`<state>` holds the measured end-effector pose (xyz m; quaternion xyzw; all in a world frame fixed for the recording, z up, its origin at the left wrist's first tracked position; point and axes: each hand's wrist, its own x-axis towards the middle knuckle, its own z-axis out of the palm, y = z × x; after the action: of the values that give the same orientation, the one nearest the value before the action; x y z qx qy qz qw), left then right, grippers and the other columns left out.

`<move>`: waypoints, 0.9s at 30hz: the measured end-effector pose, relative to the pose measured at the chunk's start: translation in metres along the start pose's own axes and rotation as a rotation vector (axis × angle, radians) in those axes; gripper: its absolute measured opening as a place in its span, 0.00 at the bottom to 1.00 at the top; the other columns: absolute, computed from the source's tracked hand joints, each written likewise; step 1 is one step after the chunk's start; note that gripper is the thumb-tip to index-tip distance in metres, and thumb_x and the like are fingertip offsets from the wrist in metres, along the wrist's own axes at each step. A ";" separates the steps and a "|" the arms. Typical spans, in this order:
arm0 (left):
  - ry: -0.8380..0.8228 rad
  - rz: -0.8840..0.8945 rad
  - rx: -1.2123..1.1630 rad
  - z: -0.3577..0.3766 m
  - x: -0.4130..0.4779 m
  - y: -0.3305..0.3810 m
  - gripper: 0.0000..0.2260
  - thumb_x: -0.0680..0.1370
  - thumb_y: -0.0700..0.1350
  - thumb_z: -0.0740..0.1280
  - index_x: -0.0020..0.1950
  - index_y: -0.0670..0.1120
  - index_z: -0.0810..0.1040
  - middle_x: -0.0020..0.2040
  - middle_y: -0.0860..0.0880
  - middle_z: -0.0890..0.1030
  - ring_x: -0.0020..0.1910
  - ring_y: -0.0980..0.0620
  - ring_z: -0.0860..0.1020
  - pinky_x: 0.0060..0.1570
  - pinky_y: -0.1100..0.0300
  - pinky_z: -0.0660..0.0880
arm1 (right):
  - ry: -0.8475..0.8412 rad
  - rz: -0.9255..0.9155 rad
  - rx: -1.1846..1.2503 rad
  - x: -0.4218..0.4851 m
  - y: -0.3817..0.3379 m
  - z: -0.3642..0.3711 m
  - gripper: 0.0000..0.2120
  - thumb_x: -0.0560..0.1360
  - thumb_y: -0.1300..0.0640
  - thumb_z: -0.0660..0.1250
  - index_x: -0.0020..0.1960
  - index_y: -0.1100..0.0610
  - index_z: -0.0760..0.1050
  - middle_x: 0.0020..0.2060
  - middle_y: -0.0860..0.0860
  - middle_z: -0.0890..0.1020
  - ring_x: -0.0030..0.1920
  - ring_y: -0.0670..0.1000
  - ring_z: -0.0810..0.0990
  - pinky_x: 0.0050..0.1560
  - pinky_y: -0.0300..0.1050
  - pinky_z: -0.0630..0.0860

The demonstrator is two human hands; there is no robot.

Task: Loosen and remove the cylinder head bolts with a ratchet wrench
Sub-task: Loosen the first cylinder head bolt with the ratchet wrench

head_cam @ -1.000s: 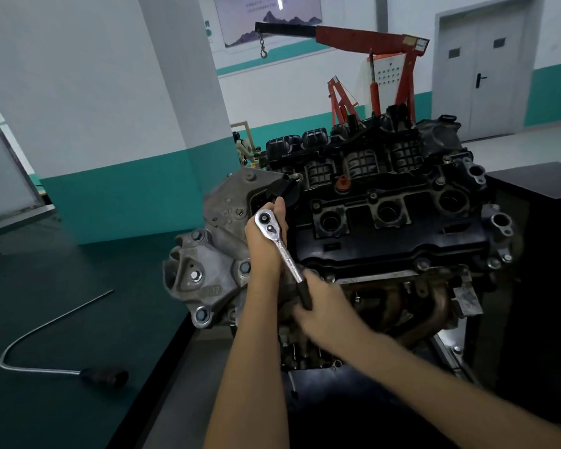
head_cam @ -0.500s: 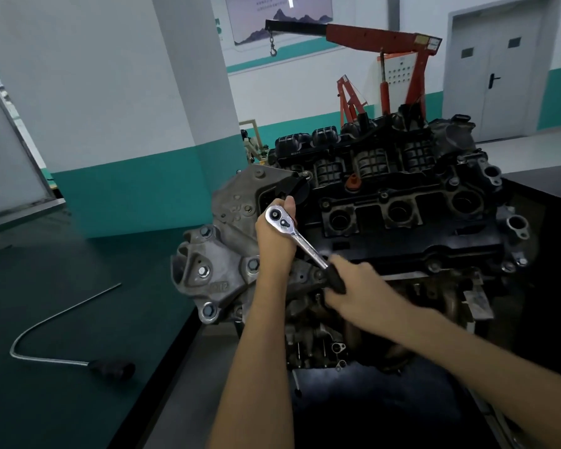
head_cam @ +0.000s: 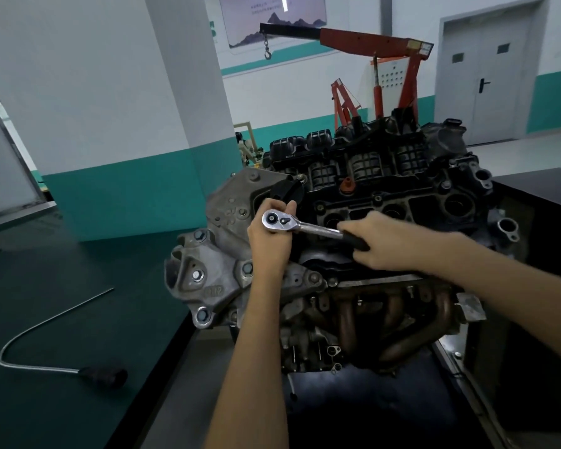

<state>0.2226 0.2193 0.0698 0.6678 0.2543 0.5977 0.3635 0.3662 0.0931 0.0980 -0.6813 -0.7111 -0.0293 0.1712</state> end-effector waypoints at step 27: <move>-0.055 0.003 -0.040 -0.001 0.001 -0.002 0.17 0.81 0.42 0.64 0.33 0.46 0.63 0.31 0.51 0.64 0.33 0.56 0.62 0.35 0.60 0.62 | 0.080 -0.040 -0.188 0.015 0.008 -0.023 0.08 0.72 0.59 0.66 0.46 0.47 0.71 0.29 0.44 0.71 0.28 0.45 0.71 0.31 0.43 0.68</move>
<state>0.2223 0.2212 0.0683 0.6771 0.2312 0.5845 0.3827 0.3783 0.1013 0.1223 -0.6783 -0.7113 -0.1265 0.1342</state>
